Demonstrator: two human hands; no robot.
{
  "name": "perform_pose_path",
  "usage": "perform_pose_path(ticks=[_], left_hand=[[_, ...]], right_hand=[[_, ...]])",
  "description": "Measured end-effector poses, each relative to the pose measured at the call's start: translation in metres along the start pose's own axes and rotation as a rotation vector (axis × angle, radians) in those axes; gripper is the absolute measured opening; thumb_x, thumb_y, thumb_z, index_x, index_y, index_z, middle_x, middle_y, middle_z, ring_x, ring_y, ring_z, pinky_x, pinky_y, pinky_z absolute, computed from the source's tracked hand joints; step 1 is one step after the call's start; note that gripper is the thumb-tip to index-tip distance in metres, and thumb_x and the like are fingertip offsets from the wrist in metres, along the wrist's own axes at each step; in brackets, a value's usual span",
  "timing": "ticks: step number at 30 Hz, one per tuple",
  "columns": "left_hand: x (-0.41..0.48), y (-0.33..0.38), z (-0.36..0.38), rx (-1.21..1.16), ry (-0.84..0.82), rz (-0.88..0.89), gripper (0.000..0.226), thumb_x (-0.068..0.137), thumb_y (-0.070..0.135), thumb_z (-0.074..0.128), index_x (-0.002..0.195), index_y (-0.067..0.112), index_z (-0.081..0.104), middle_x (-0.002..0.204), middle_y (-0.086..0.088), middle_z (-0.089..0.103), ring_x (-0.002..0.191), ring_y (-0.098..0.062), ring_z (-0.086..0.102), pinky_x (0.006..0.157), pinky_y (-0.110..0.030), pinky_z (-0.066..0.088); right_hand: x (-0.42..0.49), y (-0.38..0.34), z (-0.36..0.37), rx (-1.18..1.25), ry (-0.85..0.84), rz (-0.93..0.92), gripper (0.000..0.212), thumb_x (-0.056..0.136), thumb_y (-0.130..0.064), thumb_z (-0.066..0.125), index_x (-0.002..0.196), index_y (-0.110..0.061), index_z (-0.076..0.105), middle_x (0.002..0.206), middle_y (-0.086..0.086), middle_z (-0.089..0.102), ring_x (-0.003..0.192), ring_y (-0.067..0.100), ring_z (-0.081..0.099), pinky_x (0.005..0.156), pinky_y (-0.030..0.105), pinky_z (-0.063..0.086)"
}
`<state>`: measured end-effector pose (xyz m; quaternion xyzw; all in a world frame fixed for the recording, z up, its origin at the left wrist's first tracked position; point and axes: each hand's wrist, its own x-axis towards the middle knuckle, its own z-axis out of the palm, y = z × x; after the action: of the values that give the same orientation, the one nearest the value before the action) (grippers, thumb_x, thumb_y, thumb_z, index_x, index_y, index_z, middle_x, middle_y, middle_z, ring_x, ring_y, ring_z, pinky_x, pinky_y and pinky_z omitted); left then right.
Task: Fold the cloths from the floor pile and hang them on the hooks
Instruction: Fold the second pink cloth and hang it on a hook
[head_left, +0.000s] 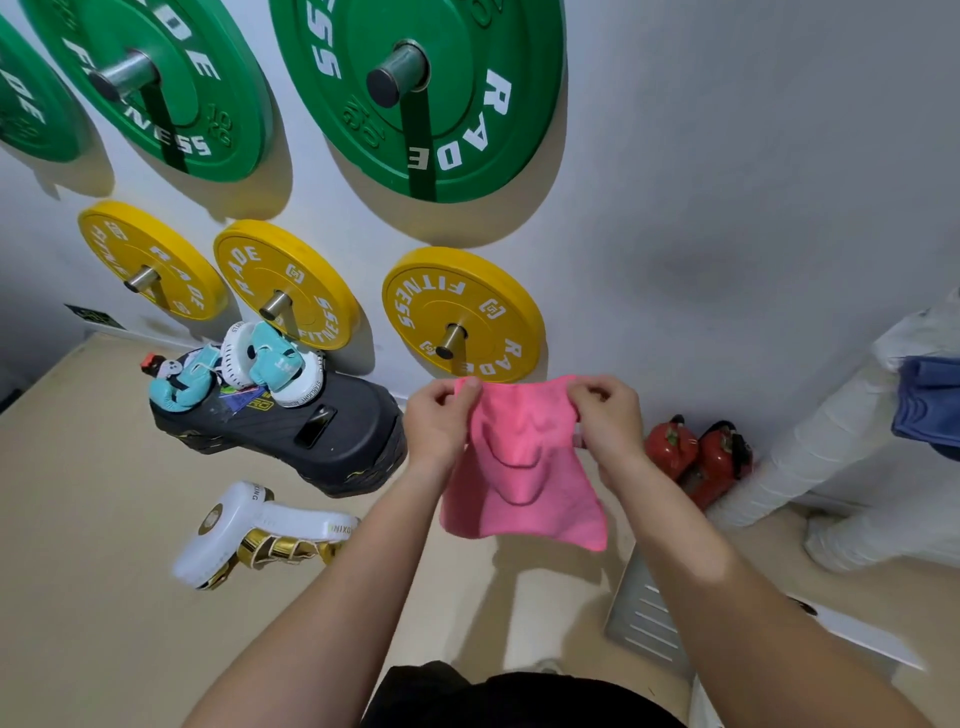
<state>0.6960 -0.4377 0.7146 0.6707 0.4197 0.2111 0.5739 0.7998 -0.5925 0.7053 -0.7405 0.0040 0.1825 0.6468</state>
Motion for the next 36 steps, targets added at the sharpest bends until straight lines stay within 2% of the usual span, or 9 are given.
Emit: perform_pose_path(ticks=[4, 11, 14, 16, 18, 23, 29, 32, 36], left_hand=[[-0.026, 0.000, 0.018, -0.093, -0.223, -0.019, 0.016, 0.094, 0.020, 0.065, 0.092, 0.008, 0.076, 0.086, -0.016, 0.073, 0.072, -0.021, 0.069, 0.059, -0.033, 0.058], [-0.041, 0.004, 0.023, -0.059, -0.373, 0.052, 0.024, 0.101, 0.012, 0.053, 0.111, 0.008, 0.075, 0.091, -0.008, 0.076, 0.076, -0.012, 0.073, 0.065, -0.022, 0.056], [-0.042, 0.008, 0.020, -0.032, -0.404, 0.069, 0.029, 0.101, 0.002, 0.046, 0.112, 0.008, 0.073, 0.095, -0.013, 0.074, 0.072, -0.009, 0.072, 0.065, -0.018, 0.055], [-0.040, 0.010, 0.018, -0.039, -0.406, 0.087, 0.030, 0.098, -0.001, 0.051, 0.117, 0.013, 0.069, 0.090, -0.015, 0.072, 0.071, -0.015, 0.072, 0.068, -0.025, 0.059], [-0.036, 0.012, 0.016, -0.018, -0.386, 0.130, 0.034, 0.093, 0.002, 0.062, 0.121, 0.020, 0.068, 0.080, -0.009, 0.070, 0.075, -0.024, 0.072, 0.076, -0.037, 0.062], [-0.032, 0.015, 0.012, 0.050, -0.318, 0.196, 0.006, 0.088, 0.012, 0.073, 0.094, 0.011, 0.073, 0.074, -0.015, 0.072, 0.078, -0.033, 0.072, 0.077, -0.051, 0.060], [-0.032, 0.024, 0.007, 0.102, -0.310, 0.224, 0.007, 0.083, 0.015, 0.079, 0.087, 0.012, 0.074, 0.070, -0.013, 0.072, 0.067, -0.024, 0.072, 0.072, -0.044, 0.062], [-0.032, 0.030, 0.001, 0.080, -0.407, 0.222, 0.006, 0.086, 0.010, 0.076, 0.091, 0.010, 0.073, 0.070, -0.016, 0.071, 0.062, -0.015, 0.070, 0.060, -0.032, 0.058], [-0.015, 0.023, -0.014, 0.376, -0.359, 0.414, 0.018, 0.077, 0.034, 0.083, 0.093, 0.030, 0.076, 0.077, 0.008, 0.060, 0.073, -0.009, 0.055, 0.062, -0.031, 0.044]], right_hand=[[-0.020, 0.007, 0.016, 0.040, -0.125, -0.029, 0.010, 0.074, -0.037, 0.071, 0.078, -0.027, 0.074, 0.079, -0.005, 0.073, 0.084, 0.023, 0.072, 0.077, 0.052, 0.060], [-0.032, 0.010, 0.016, 0.055, -0.160, -0.091, 0.007, 0.078, -0.032, 0.074, 0.083, -0.027, 0.076, 0.088, 0.000, 0.075, 0.081, 0.026, 0.074, 0.074, 0.052, 0.060], [-0.034, 0.007, 0.012, 0.090, -0.162, -0.098, 0.004, 0.086, -0.014, 0.072, 0.088, -0.014, 0.075, 0.081, 0.007, 0.076, 0.071, 0.026, 0.075, 0.066, 0.040, 0.061], [-0.035, 0.004, 0.011, 0.123, -0.183, -0.099, 0.005, 0.088, -0.005, 0.069, 0.091, -0.006, 0.073, 0.074, 0.007, 0.075, 0.065, 0.024, 0.074, 0.059, 0.032, 0.057], [-0.036, 0.001, 0.010, 0.119, -0.203, -0.118, 0.006, 0.088, -0.004, 0.068, 0.090, -0.007, 0.073, 0.070, 0.004, 0.074, 0.063, 0.021, 0.072, 0.057, 0.028, 0.054], [-0.038, -0.007, 0.006, 0.176, -0.278, -0.107, 0.007, 0.090, -0.005, 0.066, 0.095, -0.001, 0.071, 0.069, -0.003, 0.073, 0.066, 0.014, 0.073, 0.060, 0.025, 0.056], [-0.037, -0.009, -0.001, 0.086, -0.381, -0.140, 0.013, 0.085, -0.012, 0.075, 0.097, -0.009, 0.071, 0.082, 0.009, 0.076, 0.078, 0.025, 0.074, 0.074, 0.039, 0.061], [-0.028, -0.014, -0.007, 0.021, -0.452, -0.197, 0.011, 0.085, -0.007, 0.073, 0.092, -0.016, 0.072, 0.086, 0.011, 0.075, 0.081, 0.027, 0.073, 0.079, 0.042, 0.060], [-0.014, -0.029, -0.016, -0.137, -0.527, -0.311, 0.016, 0.090, -0.004, 0.065, 0.091, -0.018, 0.070, 0.091, 0.003, 0.069, 0.083, 0.017, 0.064, 0.079, 0.026, 0.054]])
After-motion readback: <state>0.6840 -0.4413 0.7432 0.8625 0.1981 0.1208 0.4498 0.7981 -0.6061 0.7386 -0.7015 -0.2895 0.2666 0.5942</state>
